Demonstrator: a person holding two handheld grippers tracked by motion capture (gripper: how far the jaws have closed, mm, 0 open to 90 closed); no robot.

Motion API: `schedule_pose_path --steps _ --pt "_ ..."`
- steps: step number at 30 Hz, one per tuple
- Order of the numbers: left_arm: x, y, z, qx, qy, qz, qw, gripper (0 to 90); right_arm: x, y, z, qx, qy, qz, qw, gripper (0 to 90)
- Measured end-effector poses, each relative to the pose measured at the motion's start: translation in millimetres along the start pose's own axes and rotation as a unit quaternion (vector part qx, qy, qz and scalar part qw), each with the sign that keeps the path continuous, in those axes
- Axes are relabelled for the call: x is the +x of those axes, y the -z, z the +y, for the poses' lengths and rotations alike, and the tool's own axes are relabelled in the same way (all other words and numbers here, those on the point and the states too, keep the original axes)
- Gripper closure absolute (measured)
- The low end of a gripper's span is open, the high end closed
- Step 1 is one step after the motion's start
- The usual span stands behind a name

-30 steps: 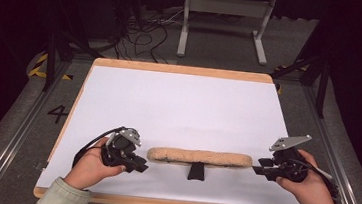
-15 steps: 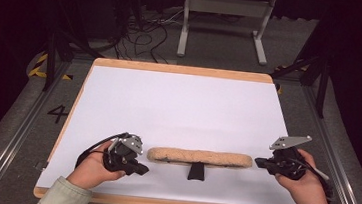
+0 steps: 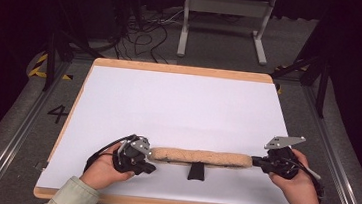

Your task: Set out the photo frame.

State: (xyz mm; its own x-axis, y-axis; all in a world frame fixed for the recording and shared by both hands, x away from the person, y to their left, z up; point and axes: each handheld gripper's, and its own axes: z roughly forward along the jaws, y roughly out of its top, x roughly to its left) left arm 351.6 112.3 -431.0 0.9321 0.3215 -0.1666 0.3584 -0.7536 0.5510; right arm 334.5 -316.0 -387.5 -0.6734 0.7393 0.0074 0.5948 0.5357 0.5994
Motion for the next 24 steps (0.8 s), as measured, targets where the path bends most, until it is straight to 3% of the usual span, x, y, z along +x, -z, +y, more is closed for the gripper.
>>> schedule_pose_path --steps 2,16,18,19,20,21,23,24 --pt "0.6 -0.9 0.3 0.004 0.005 0.000 1.0000 89.5 0.0 0.3 -0.6 0.001 0.001 0.002 1.0000 90.0" --pt "11.1 -4.8 6.6 -0.011 0.016 0.067 0.9975 90.0 4.5 -0.4 -2.4 0.006 0.014 0.002 0.9999 90.0" --pt "13.4 -5.8 7.8 -0.014 0.031 0.073 0.9967 90.0 6.0 -1.3 -2.4 0.008 0.015 0.003 0.9998 90.0" --pt "17.0 -6.4 9.5 -0.022 0.023 0.087 0.9957 90.0 7.0 -1.9 -2.4 0.009 0.016 0.003 0.9998 90.0" --pt "15.1 -7.2 10.0 -0.020 0.048 0.078 0.9956 90.0 8.1 -2.3 -2.4 0.010 0.016 0.004 0.9998 90.0" --pt "19.8 -7.5 12.4 -0.026 0.030 0.099 0.9943 90.0 9.1 -2.7 -2.5 0.011 0.017 0.006 0.9998 90.0" --pt "21.5 -9.5 15.3 -0.029 0.055 0.100 0.9930 90.0 10.8 -2.9 -2.8 0.013 0.020 0.007 0.9997 90.0" --pt "23.2 -10.1 16.6 -0.031 0.058 0.102 0.9926 90.0 12.2 -3.1 -3.0 0.014 0.021 0.007 0.9997 90.0"
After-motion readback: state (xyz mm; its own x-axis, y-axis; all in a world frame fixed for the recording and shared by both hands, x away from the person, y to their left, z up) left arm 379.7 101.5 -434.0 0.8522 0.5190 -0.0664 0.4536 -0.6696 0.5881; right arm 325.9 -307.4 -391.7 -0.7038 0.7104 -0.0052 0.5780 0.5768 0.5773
